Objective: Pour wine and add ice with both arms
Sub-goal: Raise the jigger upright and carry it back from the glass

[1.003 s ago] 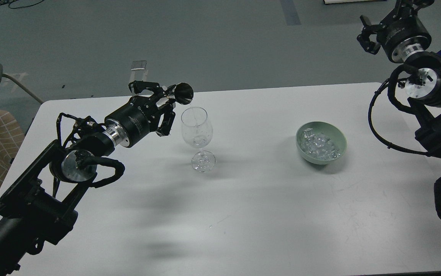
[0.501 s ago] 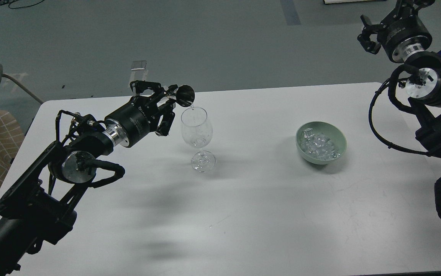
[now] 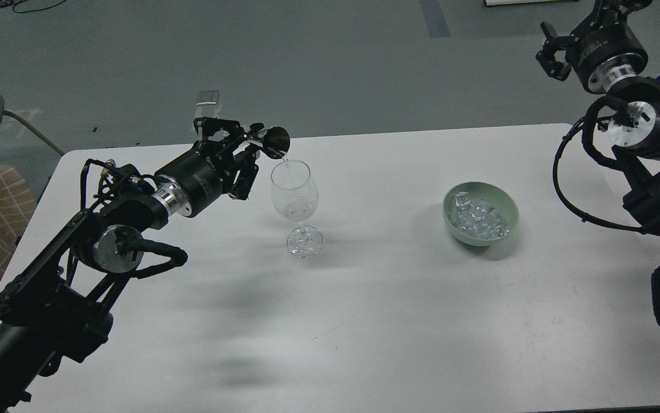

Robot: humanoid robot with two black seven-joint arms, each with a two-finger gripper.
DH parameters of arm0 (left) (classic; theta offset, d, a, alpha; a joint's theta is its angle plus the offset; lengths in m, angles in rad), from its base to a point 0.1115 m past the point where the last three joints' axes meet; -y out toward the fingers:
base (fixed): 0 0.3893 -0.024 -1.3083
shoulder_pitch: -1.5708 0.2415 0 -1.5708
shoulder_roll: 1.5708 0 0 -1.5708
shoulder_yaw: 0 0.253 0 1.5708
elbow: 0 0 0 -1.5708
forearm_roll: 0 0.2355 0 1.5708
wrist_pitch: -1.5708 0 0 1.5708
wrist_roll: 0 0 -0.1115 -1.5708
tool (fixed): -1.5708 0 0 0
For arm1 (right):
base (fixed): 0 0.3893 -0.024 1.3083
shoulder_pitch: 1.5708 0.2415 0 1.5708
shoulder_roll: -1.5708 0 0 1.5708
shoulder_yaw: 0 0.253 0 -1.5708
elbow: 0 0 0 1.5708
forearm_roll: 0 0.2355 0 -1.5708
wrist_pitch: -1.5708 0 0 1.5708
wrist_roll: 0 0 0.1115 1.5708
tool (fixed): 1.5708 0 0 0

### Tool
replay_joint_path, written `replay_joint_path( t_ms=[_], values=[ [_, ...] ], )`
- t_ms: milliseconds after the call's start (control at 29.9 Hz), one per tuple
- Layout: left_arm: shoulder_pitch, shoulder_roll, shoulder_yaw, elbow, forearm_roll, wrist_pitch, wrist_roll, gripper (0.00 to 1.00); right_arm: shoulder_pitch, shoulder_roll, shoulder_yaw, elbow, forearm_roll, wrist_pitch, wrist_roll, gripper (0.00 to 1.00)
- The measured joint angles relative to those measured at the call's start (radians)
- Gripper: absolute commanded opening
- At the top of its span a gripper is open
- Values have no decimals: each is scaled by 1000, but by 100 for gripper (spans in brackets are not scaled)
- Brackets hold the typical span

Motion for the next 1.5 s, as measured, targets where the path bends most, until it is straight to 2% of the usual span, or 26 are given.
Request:
replay_joint_path(
  t_ms=[1103, 1504],
  values=[
    [-24, 30, -17, -2, 116, -105, -18, 0, 1, -4, 0, 0, 0, 3, -1, 100],
    [-51, 54, -26, -10, 116, -117, -18, 0, 1, -20, 0, 4, 0, 3, -1, 100]
  ],
)
